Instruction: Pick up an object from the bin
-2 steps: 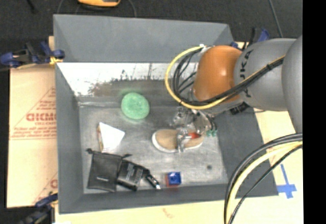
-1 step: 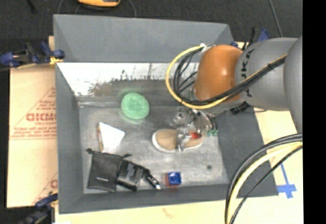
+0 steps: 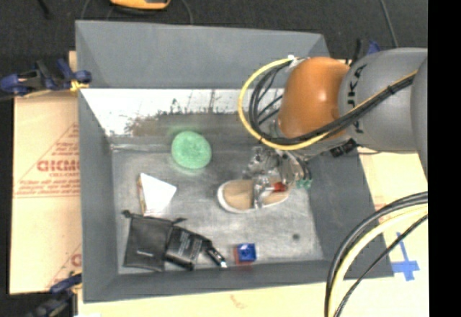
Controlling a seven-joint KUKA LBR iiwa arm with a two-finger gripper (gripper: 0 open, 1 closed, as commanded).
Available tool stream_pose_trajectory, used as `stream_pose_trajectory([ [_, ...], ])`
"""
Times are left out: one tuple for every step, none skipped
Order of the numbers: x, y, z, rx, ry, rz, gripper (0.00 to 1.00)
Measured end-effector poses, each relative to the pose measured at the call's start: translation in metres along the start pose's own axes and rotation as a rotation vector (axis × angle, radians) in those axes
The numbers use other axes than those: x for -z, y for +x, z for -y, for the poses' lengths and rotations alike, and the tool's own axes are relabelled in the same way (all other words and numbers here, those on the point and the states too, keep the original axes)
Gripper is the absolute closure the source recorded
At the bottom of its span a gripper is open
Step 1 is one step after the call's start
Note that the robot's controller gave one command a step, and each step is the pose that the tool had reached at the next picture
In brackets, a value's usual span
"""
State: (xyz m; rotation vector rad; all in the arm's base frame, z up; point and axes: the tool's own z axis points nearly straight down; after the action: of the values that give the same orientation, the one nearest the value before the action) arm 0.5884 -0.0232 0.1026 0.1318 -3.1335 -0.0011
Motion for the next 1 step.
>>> stream_pose_trajectory([
  [0.0195,-0.0013,0.0004,0.000,0.001,0.005,1.00],
])
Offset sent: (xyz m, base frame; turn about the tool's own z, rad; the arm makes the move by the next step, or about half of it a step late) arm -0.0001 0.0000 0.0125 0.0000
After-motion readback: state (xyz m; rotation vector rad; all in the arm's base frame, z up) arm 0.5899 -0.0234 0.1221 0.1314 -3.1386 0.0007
